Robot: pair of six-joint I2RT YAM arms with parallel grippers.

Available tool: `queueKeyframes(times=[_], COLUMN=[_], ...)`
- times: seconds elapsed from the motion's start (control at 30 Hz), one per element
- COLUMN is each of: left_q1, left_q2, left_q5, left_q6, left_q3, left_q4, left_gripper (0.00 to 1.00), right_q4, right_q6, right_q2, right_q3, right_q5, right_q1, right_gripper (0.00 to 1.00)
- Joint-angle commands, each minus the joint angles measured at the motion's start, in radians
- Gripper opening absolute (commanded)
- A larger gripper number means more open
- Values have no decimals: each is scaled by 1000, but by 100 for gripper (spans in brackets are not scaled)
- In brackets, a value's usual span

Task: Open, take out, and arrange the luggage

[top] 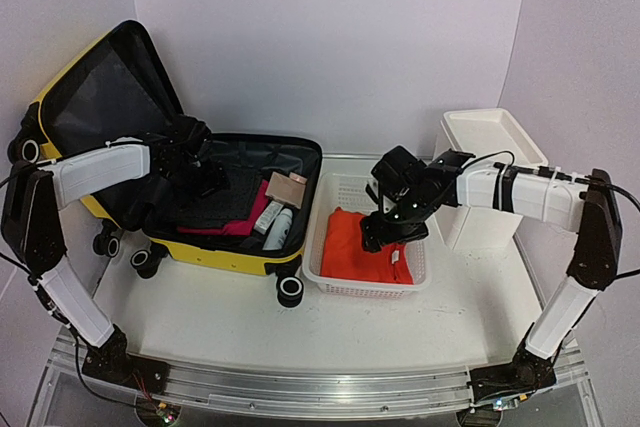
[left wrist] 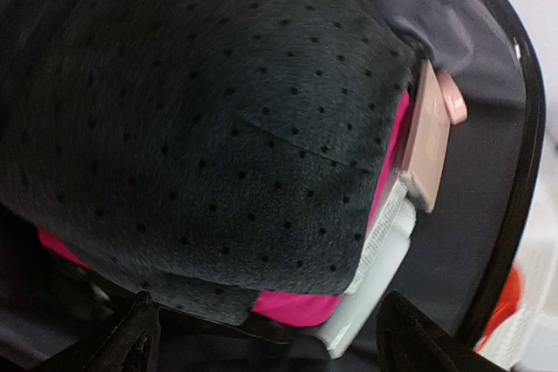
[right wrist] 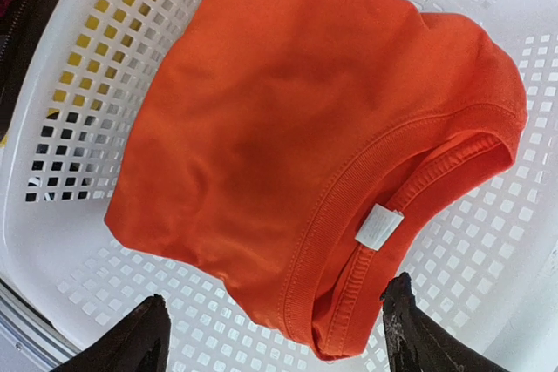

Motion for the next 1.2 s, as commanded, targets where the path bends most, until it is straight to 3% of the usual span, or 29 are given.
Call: queueKeyframes(times=[0.0,0.23,0.4,0.57,0.67,0.93,1.07,1.17], left_q1=[17,18,13,13,19,28,30,31], left_q2=[10,70,98,146,186,188,186,184], left_q5=[11,3,-45,-43,-15,-69,-55,-60], left_q6=[-459,-902,-979,-990,-998,-958,-952,-953], left_q3=[24,-7,-9,22,41,96,103,99], left_q4=[5,-23,-69,-76,-74,-61,-61,-57], left_gripper=[87,82,84,96,98,65,60,50], right_q4=[62,65,65,66,65,107,158,187], right_q6=[-26,-38,-48,-66,-76,-72,-46,-33], right_q2=[-63,-121,-152,-147,-138,-107,-77,-60], right_q3=[13,-39,-70,-66,-50,0,27,30], right_q5=[-21,13,38,34,31,-16,-95,-126], right_q1=[3,3,2,2,3,3,3,3], right_gripper=[83,84,84,84,84,84,84,84])
